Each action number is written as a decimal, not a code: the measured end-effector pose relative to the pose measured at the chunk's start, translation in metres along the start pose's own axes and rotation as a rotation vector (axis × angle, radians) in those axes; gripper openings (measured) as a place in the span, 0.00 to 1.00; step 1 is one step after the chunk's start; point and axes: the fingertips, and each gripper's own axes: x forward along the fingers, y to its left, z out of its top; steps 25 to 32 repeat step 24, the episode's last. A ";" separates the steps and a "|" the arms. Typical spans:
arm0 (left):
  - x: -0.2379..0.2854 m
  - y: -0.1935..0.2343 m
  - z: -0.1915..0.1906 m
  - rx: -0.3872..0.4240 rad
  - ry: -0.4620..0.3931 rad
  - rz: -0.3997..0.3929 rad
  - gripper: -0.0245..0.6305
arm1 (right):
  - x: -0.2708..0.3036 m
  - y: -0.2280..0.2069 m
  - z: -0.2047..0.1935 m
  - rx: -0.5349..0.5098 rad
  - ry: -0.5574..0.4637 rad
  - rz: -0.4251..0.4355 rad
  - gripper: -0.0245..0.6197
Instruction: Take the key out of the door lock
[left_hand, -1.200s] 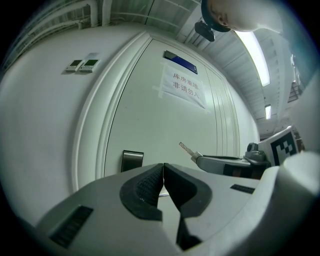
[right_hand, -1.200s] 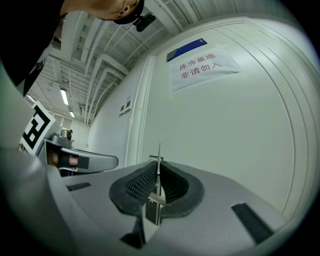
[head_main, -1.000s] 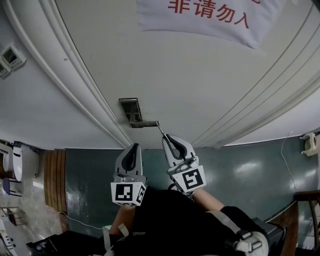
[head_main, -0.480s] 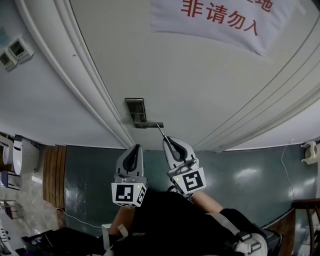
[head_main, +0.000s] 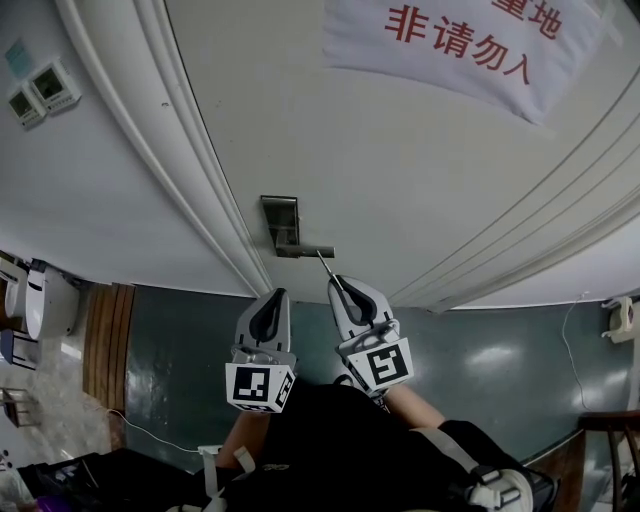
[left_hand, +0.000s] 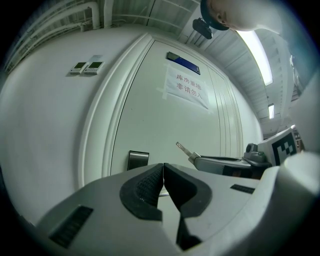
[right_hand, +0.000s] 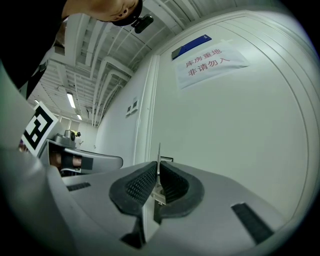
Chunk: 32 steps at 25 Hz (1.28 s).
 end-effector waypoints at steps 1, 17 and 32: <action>0.000 0.000 0.001 0.000 0.003 0.003 0.07 | 0.000 0.000 0.000 -0.003 0.001 -0.001 0.09; 0.001 0.008 -0.001 -0.004 -0.002 0.025 0.07 | 0.008 0.001 -0.005 0.007 0.012 0.022 0.09; 0.001 0.010 0.001 0.000 -0.010 0.029 0.07 | 0.011 0.003 -0.005 0.003 0.007 0.027 0.09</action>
